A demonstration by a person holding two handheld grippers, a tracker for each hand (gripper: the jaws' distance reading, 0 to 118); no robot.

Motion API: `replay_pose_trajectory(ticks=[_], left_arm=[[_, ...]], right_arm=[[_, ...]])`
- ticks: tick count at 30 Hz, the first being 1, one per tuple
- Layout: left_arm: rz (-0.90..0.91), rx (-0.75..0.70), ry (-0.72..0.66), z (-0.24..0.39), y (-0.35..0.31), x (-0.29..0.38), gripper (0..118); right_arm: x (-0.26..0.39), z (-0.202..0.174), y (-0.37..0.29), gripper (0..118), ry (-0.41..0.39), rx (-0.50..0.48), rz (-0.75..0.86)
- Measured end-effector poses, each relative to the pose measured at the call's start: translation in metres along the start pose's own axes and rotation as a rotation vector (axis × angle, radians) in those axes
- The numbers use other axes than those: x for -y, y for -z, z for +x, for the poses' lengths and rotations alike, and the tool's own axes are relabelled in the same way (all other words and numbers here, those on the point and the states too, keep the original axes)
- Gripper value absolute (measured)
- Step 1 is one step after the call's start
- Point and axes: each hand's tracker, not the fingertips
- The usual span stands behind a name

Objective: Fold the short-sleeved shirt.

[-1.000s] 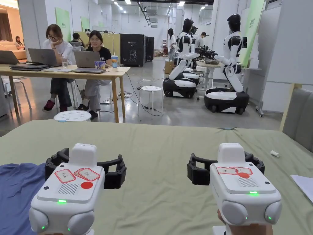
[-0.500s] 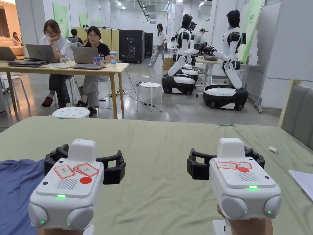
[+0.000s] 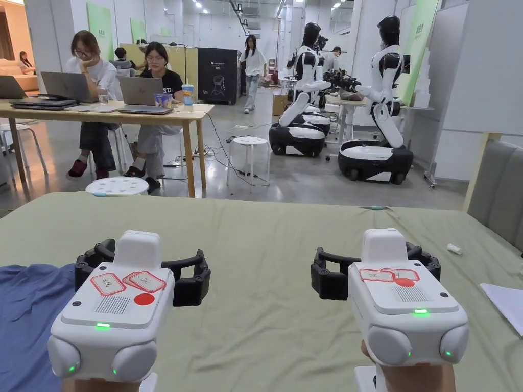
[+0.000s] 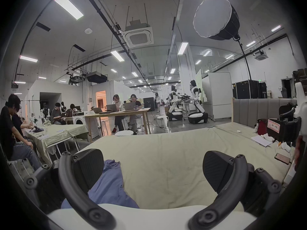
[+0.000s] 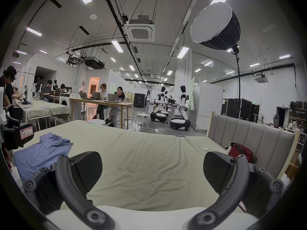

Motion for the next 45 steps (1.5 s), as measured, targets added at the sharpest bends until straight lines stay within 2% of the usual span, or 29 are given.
replay_pose_trajectory(ticks=[45], left_arm=[[0.006, 0.010, 0.017, 0.0028, 0.0006, -0.0026, 118]], right_arm=[[-0.0002, -0.0023, -0.0023, 118, -0.016, 0.011, 0.002]])
